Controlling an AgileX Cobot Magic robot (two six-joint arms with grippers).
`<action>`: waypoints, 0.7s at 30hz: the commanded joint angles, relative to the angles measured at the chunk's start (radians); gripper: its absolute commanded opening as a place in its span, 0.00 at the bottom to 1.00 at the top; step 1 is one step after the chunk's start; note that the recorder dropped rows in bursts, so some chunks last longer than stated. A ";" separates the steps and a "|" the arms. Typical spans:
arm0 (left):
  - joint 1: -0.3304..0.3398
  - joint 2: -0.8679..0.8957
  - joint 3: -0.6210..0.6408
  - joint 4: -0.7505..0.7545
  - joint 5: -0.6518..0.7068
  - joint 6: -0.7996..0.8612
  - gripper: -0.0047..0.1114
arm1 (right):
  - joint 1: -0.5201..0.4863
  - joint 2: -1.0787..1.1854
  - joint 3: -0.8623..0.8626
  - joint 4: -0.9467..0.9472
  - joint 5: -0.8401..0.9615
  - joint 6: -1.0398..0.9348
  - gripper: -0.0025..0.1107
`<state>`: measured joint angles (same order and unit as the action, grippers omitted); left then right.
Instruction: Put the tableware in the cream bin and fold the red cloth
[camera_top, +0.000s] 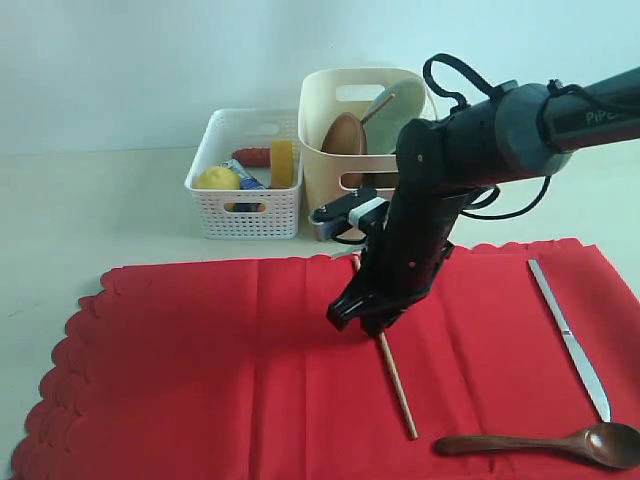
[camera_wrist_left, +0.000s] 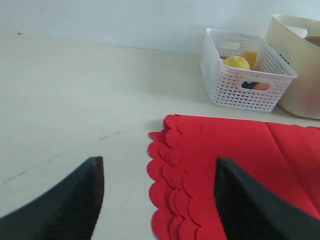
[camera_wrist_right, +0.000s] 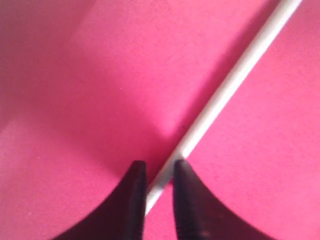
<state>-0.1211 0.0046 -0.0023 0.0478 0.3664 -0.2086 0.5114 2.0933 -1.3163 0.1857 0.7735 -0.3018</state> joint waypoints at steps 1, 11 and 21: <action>0.003 -0.005 0.002 -0.007 -0.006 -0.006 0.57 | 0.000 0.014 0.006 -0.021 0.001 0.016 0.02; 0.003 -0.005 0.002 -0.007 -0.006 -0.006 0.57 | 0.000 -0.050 -0.008 -0.042 0.040 0.016 0.02; 0.003 -0.005 0.002 -0.007 -0.006 -0.006 0.57 | 0.000 -0.088 -0.006 -0.032 0.046 0.027 0.02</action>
<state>-0.1211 0.0046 -0.0023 0.0478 0.3664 -0.2086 0.5114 2.0144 -1.3230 0.1547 0.8141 -0.2835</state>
